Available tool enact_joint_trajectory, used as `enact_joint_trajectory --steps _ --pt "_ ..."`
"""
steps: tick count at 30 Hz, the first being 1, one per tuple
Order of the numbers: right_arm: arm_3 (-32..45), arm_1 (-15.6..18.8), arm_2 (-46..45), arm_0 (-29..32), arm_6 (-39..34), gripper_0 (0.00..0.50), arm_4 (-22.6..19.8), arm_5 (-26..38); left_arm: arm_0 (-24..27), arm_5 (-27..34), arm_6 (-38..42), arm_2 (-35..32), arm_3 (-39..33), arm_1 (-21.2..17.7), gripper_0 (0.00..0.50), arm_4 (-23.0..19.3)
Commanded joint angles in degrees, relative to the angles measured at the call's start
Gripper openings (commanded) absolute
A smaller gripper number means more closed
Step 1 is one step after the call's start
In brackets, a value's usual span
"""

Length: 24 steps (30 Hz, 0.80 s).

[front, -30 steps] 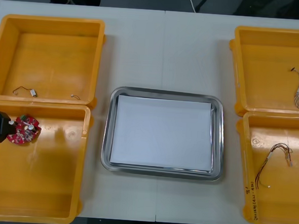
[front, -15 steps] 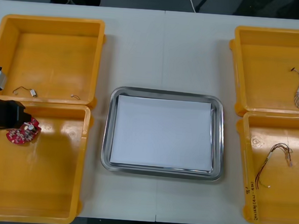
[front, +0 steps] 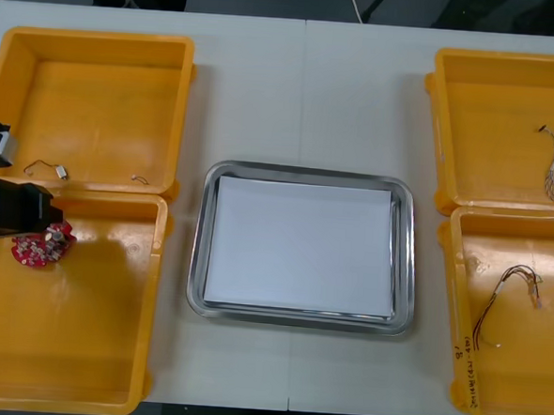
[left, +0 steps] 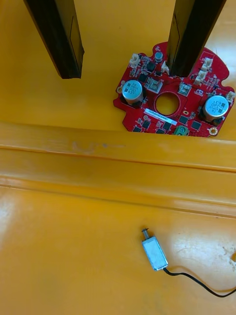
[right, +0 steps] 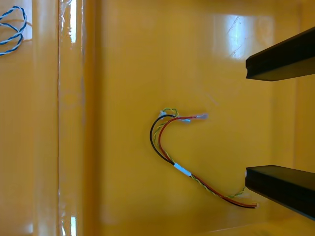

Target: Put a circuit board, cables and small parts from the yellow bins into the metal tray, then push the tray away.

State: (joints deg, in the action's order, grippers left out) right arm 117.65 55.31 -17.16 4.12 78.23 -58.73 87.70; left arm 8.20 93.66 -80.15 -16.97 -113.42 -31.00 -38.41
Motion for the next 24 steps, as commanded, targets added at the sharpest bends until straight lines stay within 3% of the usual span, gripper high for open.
enact_joint_trajectory --steps 1,9,14,24 --pt "1.35 1.9 1.78 3.27 5.36 0.5 1.95 -4.38 1.82 -1.99 -5.54 1.5 1.36 -1.17 0.5 0.79" --pt "1.26 0.32 5.03 4.32 8.43 0.5 6.7 -8.16 1.82 -2.43 -7.21 2.2 3.12 -1.17 0.5 0.44" --pt "0.65 0.32 9.6 5.11 8.61 0.5 10.48 -14.57 1.73 -2.96 -8.18 2.56 4.17 -1.17 0.5 0.53" --pt "-5.77 0.23 15.31 5.11 8.7 0.5 10.13 -25.73 1.64 -4.37 -9.76 3.61 5.67 -1.17 0.5 0.27"
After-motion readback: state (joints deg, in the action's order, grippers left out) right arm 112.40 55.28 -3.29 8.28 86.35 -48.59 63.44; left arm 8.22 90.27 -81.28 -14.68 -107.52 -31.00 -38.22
